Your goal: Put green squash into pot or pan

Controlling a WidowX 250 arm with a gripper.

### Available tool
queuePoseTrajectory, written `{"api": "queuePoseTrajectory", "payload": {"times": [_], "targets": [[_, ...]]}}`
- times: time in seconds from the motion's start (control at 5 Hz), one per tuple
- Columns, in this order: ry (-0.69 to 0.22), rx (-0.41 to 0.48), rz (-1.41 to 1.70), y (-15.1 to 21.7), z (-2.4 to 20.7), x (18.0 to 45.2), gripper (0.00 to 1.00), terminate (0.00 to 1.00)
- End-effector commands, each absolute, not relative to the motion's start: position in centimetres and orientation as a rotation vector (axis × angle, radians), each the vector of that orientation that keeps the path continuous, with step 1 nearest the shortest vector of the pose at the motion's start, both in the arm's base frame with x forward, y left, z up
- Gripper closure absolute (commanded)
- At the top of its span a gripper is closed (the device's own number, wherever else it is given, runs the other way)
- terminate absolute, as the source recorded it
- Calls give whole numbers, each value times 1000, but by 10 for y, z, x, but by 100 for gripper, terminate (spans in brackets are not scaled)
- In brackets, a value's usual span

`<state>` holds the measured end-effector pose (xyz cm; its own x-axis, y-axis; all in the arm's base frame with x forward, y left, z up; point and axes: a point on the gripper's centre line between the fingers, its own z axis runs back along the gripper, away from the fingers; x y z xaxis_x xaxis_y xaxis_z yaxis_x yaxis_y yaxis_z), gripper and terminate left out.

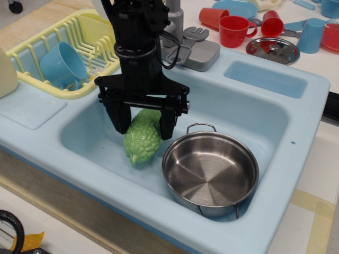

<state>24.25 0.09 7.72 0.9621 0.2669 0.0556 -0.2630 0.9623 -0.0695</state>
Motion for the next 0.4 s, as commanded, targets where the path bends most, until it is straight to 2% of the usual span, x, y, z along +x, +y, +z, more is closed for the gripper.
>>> {"api": "queuePoseTrajectory", "payload": {"times": [0.0, 0.2], "targets": [[-101, -96, 284, 7, 68, 248, 0, 0], [-132, -63, 303, 6, 74, 244, 100, 0]]}}
